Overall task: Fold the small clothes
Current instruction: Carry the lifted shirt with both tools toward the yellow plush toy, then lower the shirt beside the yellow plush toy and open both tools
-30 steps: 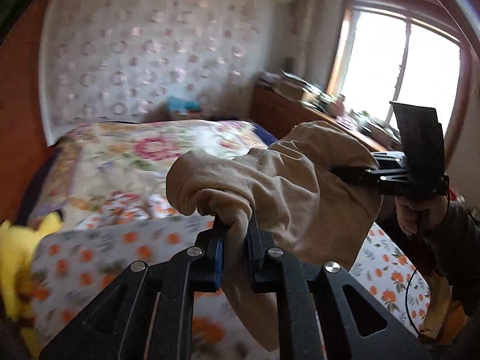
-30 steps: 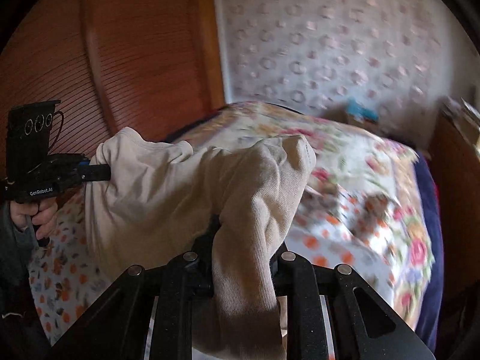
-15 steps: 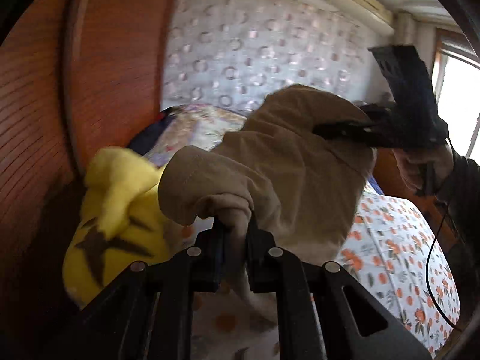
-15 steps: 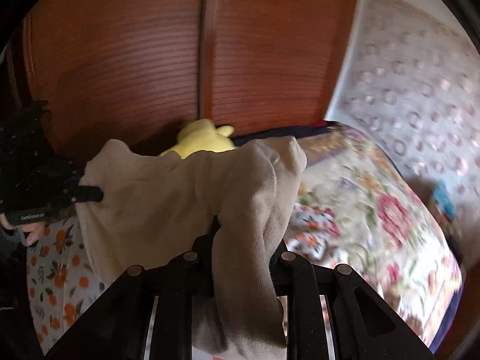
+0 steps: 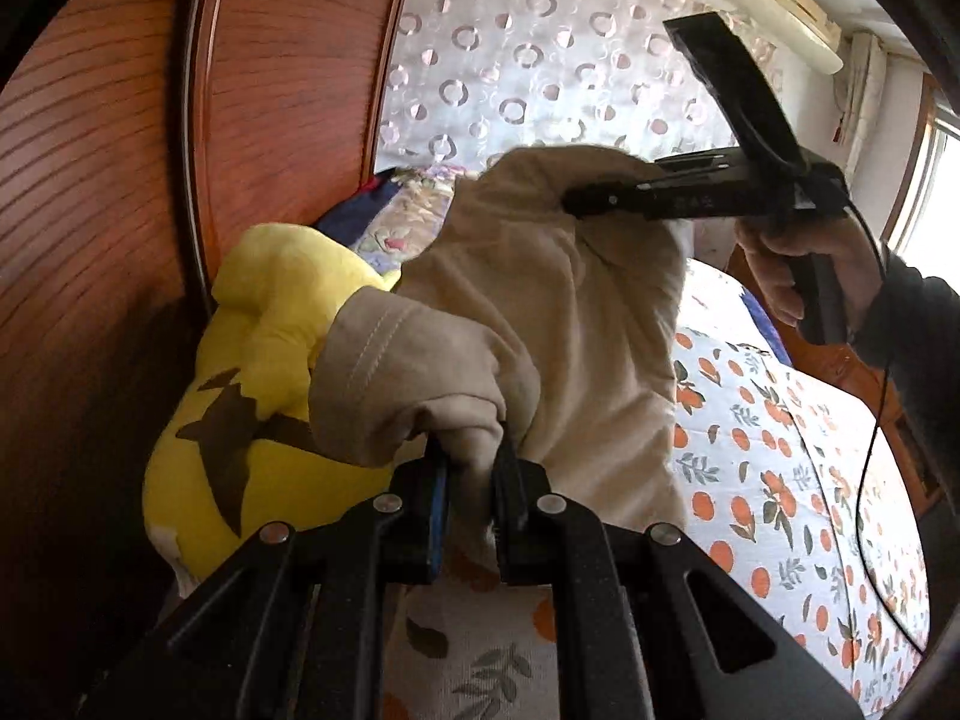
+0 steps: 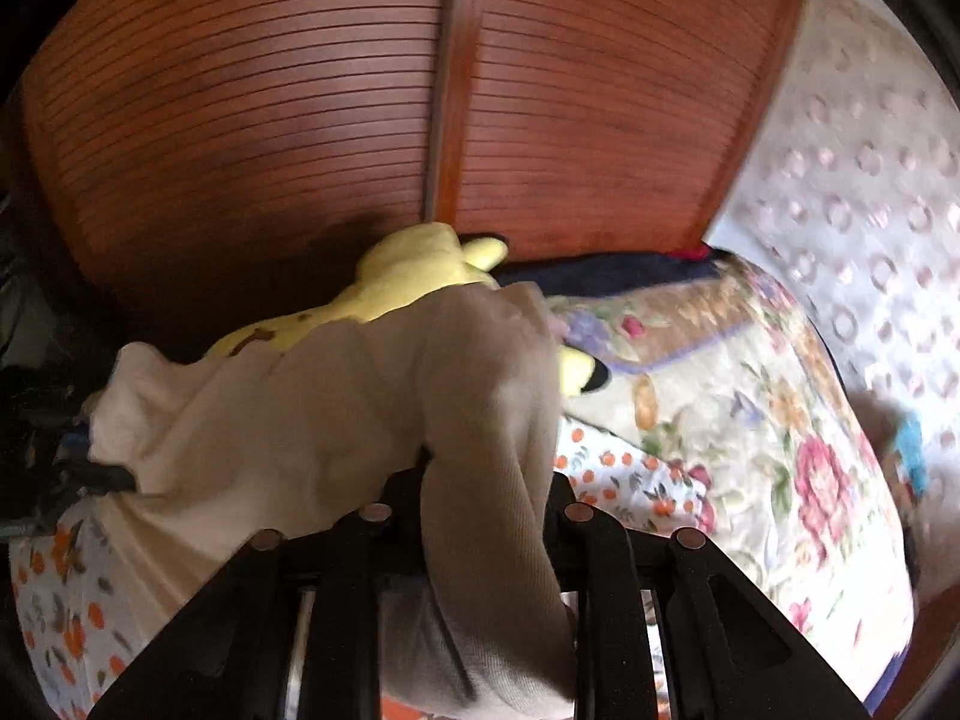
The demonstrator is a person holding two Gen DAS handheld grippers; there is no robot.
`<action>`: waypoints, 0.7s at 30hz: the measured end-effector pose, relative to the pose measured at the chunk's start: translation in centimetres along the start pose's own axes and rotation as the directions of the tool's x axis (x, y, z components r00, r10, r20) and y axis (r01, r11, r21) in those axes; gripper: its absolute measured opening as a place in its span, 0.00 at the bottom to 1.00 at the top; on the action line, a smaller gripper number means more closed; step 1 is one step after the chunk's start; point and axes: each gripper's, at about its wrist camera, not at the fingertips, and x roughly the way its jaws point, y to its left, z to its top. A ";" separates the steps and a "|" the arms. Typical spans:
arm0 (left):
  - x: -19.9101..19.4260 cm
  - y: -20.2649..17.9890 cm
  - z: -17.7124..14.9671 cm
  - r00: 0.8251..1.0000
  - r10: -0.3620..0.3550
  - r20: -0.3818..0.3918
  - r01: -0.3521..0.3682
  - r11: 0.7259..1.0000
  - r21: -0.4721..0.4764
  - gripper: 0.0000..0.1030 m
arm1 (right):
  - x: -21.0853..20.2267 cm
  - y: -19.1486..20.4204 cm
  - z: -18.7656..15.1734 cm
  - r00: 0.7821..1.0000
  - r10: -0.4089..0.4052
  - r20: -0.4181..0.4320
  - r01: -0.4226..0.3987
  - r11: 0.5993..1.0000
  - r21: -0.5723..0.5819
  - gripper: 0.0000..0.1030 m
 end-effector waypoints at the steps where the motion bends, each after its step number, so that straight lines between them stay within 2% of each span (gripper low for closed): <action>1: 0.0 -0.2 0.1 1.000 0.003 -0.005 -0.003 1.000 0.007 0.13 | 0.2 -0.3 0.0 0.999 -0.039 0.008 0.038 0.998 0.040 0.30; 4: 0.1 -0.3 0.1 1.000 0.022 -0.008 -0.022 1.000 0.018 0.13 | -0.1 -0.7 -0.1 0.991 -0.120 0.055 0.113 0.987 0.118 0.31; 7: 0.0 -0.2 0.2 0.999 0.036 -0.009 -0.036 0.999 0.012 0.15 | -0.5 -1.0 -0.9 0.989 -0.128 0.079 0.112 0.976 0.189 0.31; 10: -0.5 0.4 0.3 0.999 0.050 0.000 -0.050 0.999 -0.006 0.22 | -0.8 -0.6 -2.4 0.990 -0.116 0.080 0.095 0.970 0.223 0.31; 13: -1.4 1.0 0.3 0.998 0.054 0.018 -0.053 0.998 -0.036 0.34 | -0.5 -0.5 -3.8 0.993 -0.106 0.061 0.087 0.962 0.258 0.31; 15: -2.0 1.0 0.2 0.999 0.048 0.025 -0.047 0.998 -0.038 0.45 | -0.5 -1.4 -4.6 0.994 -0.096 0.050 0.077 0.952 0.298 0.41; 16: -2.1 0.8 0.2 0.998 0.049 0.029 -0.048 0.998 -0.027 0.46 | -0.5 -2.1 -5.4 0.995 -0.089 0.042 0.070 0.940 0.334 0.53; 18: -2.4 0.1 0.2 0.998 0.051 0.034 -0.051 0.999 -0.001 0.53 | -0.7 -4.1 -6.4 0.997 -0.070 0.029 0.052 0.910 0.412 0.55; 21: -2.2 -1.2 0.0 0.998 0.048 0.036 -0.050 0.998 0.043 0.53 | 0.0 -5.4 -7.4 0.999 -0.014 0.051 -0.013 0.865 0.501 0.55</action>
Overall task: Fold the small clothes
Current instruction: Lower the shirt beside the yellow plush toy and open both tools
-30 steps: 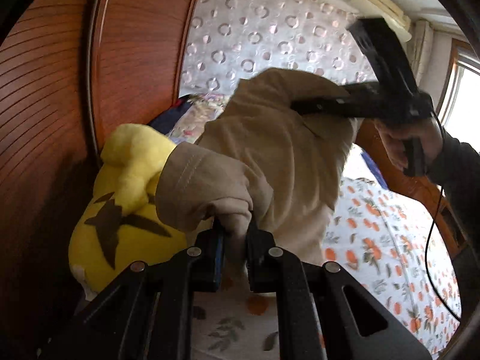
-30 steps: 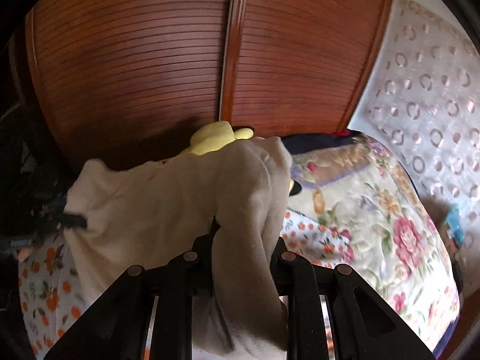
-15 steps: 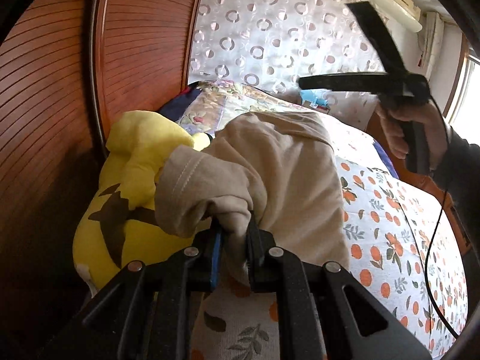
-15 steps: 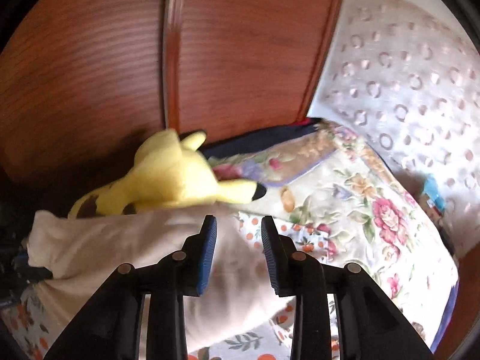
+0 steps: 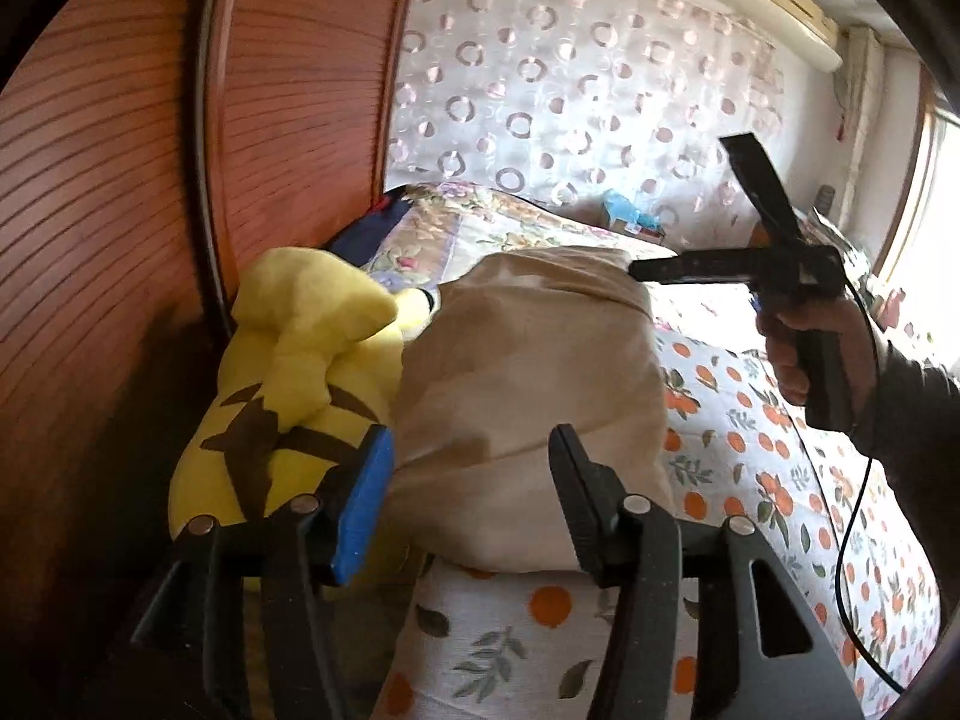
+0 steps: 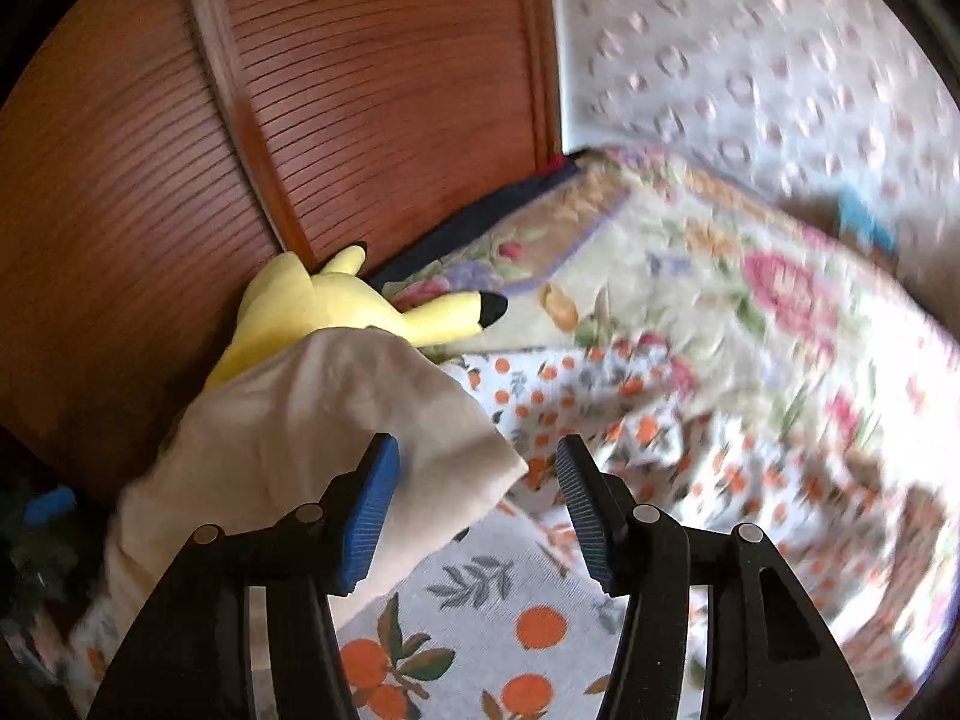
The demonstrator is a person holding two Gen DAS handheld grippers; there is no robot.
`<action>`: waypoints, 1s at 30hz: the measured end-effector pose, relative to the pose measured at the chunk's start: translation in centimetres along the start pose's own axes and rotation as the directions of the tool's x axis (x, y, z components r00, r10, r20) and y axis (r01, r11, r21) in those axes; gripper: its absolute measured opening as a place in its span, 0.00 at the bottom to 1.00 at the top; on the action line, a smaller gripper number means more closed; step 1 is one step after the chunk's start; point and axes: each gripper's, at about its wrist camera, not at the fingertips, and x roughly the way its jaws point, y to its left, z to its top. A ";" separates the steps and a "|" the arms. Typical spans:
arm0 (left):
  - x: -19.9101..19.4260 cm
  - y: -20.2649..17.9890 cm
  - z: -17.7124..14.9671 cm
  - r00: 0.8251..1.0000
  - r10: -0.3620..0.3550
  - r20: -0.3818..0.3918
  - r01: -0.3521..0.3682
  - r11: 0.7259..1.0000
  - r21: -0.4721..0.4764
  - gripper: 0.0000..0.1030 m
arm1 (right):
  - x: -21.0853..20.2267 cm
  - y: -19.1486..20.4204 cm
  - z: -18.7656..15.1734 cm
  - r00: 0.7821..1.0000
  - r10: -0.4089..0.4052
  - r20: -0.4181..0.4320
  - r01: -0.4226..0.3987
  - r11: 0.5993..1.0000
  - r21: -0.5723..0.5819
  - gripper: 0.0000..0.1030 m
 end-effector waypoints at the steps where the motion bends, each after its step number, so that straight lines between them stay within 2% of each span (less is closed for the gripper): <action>1: 0.4 -0.5 0.0 1.000 -0.008 -0.016 0.008 1.000 0.017 0.53 | 0.2 -0.4 0.1 1.000 0.016 -0.001 -0.016 1.000 0.023 0.55; 4: 1.8 -1.4 -0.3 0.998 -0.014 -0.064 0.017 0.998 0.054 0.53 | 0.4 -1.9 -0.2 0.997 0.074 -0.011 -0.072 0.992 0.100 0.55; 5: 2.2 -1.6 -0.4 0.996 -0.016 -0.082 0.021 0.998 0.067 0.53 | 0.2 -2.6 -0.5 0.996 0.093 -0.011 -0.091 0.988 0.126 0.48; 6: 2.4 -1.8 -0.5 0.996 -0.015 -0.093 0.022 0.997 0.076 0.53 | 0.1 -3.1 -0.7 0.992 0.126 -0.008 -0.124 0.982 0.143 0.41; 8: 3.0 -2.1 -0.7 0.993 -0.010 -0.121 0.022 0.995 0.094 0.53 | -0.2 -4.0 -0.8 0.986 0.164 0.002 -0.163 0.977 0.135 0.05; 11: 3.6 -2.1 -0.9 0.987 0.001 -0.160 0.017 0.994 0.109 0.53 | -0.2 -4.4 -0.4 0.989 0.139 0.054 -0.143 0.986 0.091 0.04; 13: 3.6 -2.3 -0.8 0.987 0.004 -0.160 0.014 0.993 0.115 0.53 | 0.0 -4.8 0.2 0.995 0.061 0.082 -0.068 0.994 0.082 0.04; 15: 3.6 -2.3 -0.8 0.987 0.005 -0.162 0.013 0.994 0.112 0.53 | 0.1 -4.7 0.4 0.994 0.033 0.101 -0.040 0.997 0.071 0.04; 17: 3.6 -2.3 -1.0 0.987 0.009 -0.160 0.009 0.994 0.113 0.53 | -0.2 -4.8 0.7 0.989 -0.069 0.128 0.060 0.995 0.076 0.04; 20: 3.4 -2.4 -0.9 0.989 0.007 -0.151 0.010 0.994 0.113 0.53 | -0.5 -5.9 0.7 0.991 -0.071 0.118 0.059 0.993 0.099 0.05; 23: 2.7 -2.8 -0.9 0.992 -0.002 -0.128 0.016 0.993 0.113 0.53 | -2.1 -5.4 -0.4 0.984 -0.109 0.143 0.105 0.994 0.035 0.06; 30: -0.4 -5.8 -0.3 0.998 -0.023 -0.061 0.032 0.987 0.160 0.53 | -9.6 -2.9 -5.7 0.970 -0.132 0.204 0.139 0.990 -0.023 0.13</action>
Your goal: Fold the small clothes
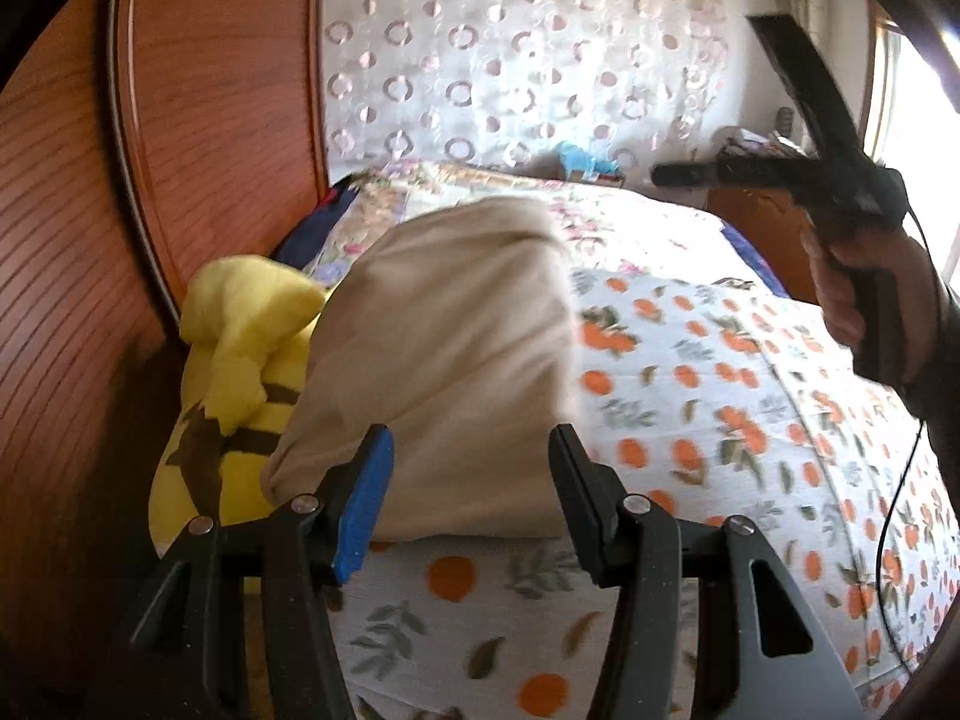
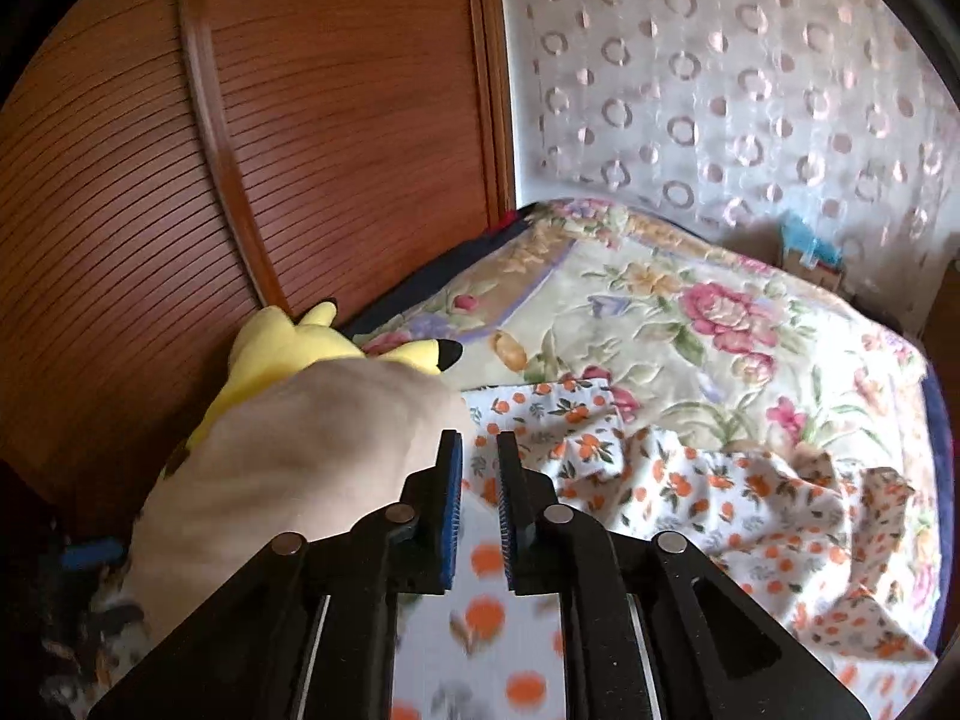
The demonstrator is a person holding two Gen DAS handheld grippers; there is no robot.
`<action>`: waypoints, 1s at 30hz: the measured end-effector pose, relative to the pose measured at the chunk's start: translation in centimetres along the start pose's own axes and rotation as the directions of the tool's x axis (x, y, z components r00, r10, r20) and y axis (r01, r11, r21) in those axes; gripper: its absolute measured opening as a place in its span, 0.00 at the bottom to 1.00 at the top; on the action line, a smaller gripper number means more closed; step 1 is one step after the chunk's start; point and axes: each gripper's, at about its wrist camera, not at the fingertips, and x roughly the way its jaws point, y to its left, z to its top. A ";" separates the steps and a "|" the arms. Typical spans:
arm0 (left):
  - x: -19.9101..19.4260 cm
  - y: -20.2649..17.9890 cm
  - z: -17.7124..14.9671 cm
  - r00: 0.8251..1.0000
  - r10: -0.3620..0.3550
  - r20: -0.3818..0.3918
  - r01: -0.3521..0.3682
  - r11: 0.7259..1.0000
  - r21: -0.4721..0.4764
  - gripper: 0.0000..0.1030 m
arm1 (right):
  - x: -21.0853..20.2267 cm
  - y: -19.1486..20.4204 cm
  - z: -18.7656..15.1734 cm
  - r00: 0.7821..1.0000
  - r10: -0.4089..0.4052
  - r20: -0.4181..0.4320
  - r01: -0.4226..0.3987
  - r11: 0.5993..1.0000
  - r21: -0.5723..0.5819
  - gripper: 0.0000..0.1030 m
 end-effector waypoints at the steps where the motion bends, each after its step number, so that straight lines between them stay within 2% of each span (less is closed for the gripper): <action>1: -0.5 -0.6 0.1 1.000 -0.005 0.010 0.005 1.000 0.008 0.53 | -1.3 0.2 -1.0 1.000 -0.011 0.008 0.011 1.000 -0.009 0.14; 4: -2.0 -2.4 0.3 0.999 -0.028 0.041 0.026 0.999 0.029 0.53 | -5.7 1.1 -4.1 0.999 -0.029 0.028 0.029 0.999 -0.019 0.20; 6: -2.7 -3.5 0.4 0.997 -0.052 0.056 0.049 0.998 0.040 0.56 | -8.3 1.3 -6.0 0.998 -0.037 0.042 0.038 0.999 -0.011 0.31; 7: -3.2 -4.1 0.4 0.996 -0.067 0.065 0.064 0.997 0.047 0.57 | -9.6 1.3 -7.0 0.998 -0.044 0.052 0.044 0.999 -0.002 0.44; 8: -3.5 -4.7 0.4 0.994 -0.081 0.073 0.077 0.996 0.055 0.65 | -11.3 1.7 -7.8 0.997 -0.048 0.063 0.048 0.999 0.012 0.54; 9: -3.9 -5.3 0.4 0.993 -0.090 0.082 0.085 0.994 0.063 0.75 | -12.6 1.7 -8.8 0.996 -0.054 0.071 0.052 0.998 0.025 0.57; 14: -6.0 -8.8 0.0 0.984 -0.137 0.111 0.126 0.986 0.106 0.94 | -19.2 2.0 -13.3 0.986 -0.110 0.122 0.099 0.991 0.092 0.73; 17: -7.2 -10.6 -0.3 0.979 -0.149 0.139 0.132 0.984 0.124 0.99 | -22.5 2.2 -15.8 0.976 -0.164 0.146 0.144 0.980 0.134 0.79; 20: -8.2 -12.0 -0.6 0.973 -0.169 0.156 0.149 0.980 0.131 0.99 | -25.5 2.5 -17.9 0.961 -0.217 0.172 0.187 0.966 0.179 0.82; 27: -11.2 -14.8 -0.6 0.959 -0.181 0.219 0.151 0.977 0.148 0.99 | -32.2 4.2 -20.4 0.914 -0.331 0.236 0.269 0.928 0.259 0.82; 30: -12.1 -15.7 -0.2 0.957 -0.152 0.246 0.114 0.980 0.161 0.99 | -33.8 5.0 -21.1 0.896 -0.360 0.261 0.287 0.917 0.279 0.82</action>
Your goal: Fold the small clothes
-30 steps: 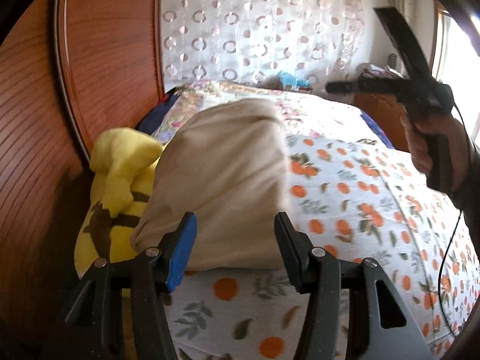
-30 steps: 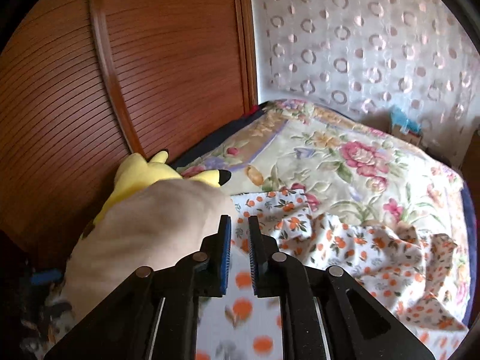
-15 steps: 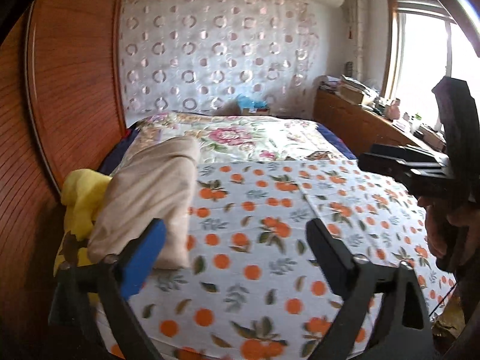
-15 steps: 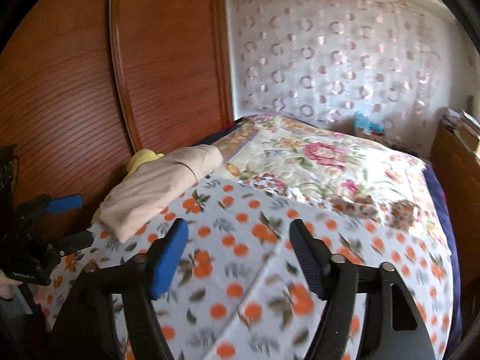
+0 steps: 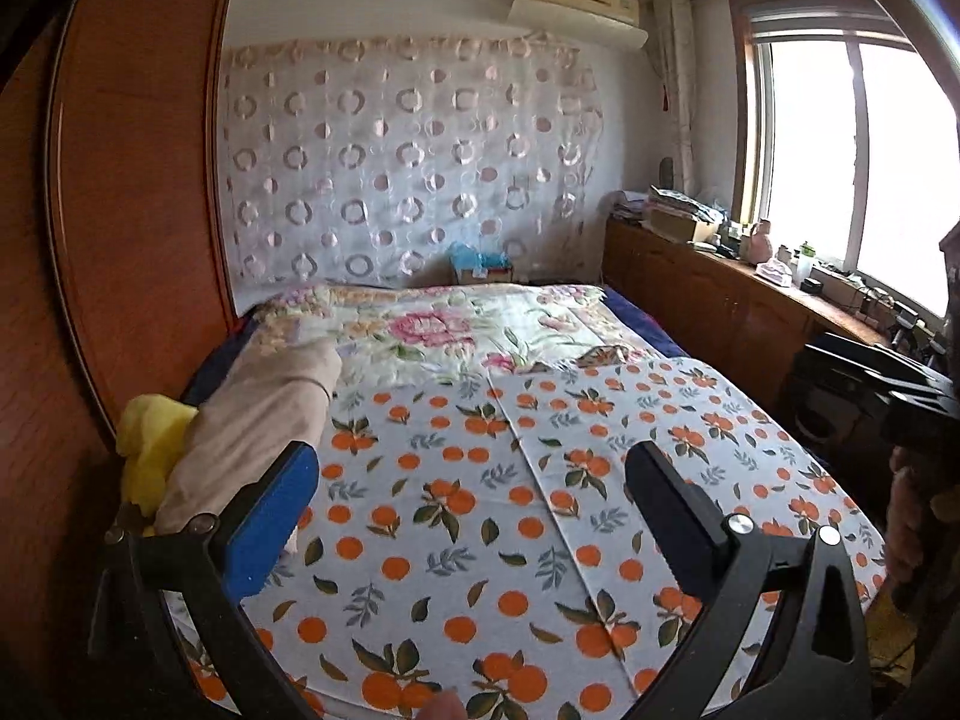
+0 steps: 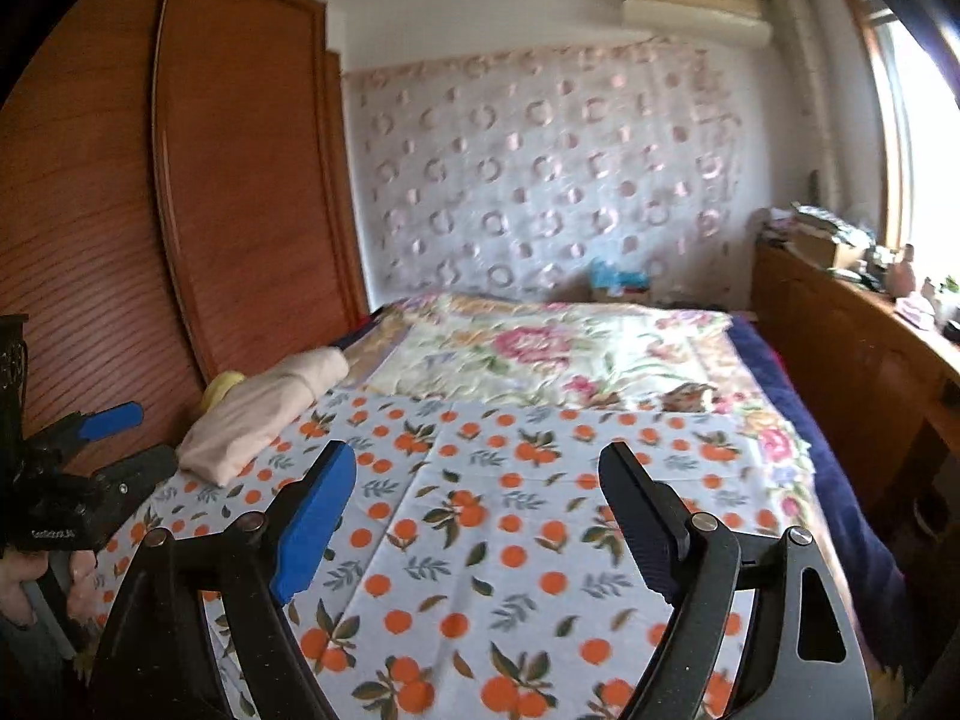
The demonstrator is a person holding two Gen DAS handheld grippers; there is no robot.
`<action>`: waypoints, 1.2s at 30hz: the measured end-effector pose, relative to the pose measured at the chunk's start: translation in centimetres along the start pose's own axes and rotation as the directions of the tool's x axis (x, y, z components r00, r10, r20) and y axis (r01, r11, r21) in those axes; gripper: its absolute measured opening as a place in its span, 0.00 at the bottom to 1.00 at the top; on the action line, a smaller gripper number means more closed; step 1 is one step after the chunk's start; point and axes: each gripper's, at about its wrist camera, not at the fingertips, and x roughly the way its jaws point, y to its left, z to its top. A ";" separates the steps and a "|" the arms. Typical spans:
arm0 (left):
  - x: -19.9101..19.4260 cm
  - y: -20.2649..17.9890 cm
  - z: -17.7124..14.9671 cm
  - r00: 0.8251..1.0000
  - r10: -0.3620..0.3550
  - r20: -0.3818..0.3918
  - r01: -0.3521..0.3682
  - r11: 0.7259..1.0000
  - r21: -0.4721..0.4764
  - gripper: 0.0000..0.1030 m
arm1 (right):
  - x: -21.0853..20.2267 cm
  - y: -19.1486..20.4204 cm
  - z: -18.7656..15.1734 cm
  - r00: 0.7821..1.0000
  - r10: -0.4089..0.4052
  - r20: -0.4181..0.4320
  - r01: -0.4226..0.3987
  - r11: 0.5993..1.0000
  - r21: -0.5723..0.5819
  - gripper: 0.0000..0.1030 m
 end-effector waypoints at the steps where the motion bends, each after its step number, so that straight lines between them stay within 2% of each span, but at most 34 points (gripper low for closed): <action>1: -0.1 -0.2 0.1 1.000 0.008 0.004 -0.008 1.000 0.004 0.99 | -0.6 0.0 -0.1 1.000 -0.008 0.007 0.008 1.000 0.001 0.82; 8: -0.7 -0.7 0.6 1.000 0.016 0.023 -0.015 1.000 -0.018 0.99 | -2.1 0.4 -1.1 0.999 -0.041 0.036 0.041 0.999 -0.002 0.82; 14: -0.8 -0.8 0.5 1.000 0.017 0.024 -0.016 1.000 -0.020 0.99 | -0.3 0.9 -1.9 0.998 -0.053 0.038 0.053 0.999 -0.004 0.82; 36: -0.9 -1.0 0.5 0.999 0.017 0.028 -0.017 1.000 -0.026 0.99 | -0.3 -0.8 -1.6 0.998 -0.054 0.040 0.054 0.999 -0.005 0.82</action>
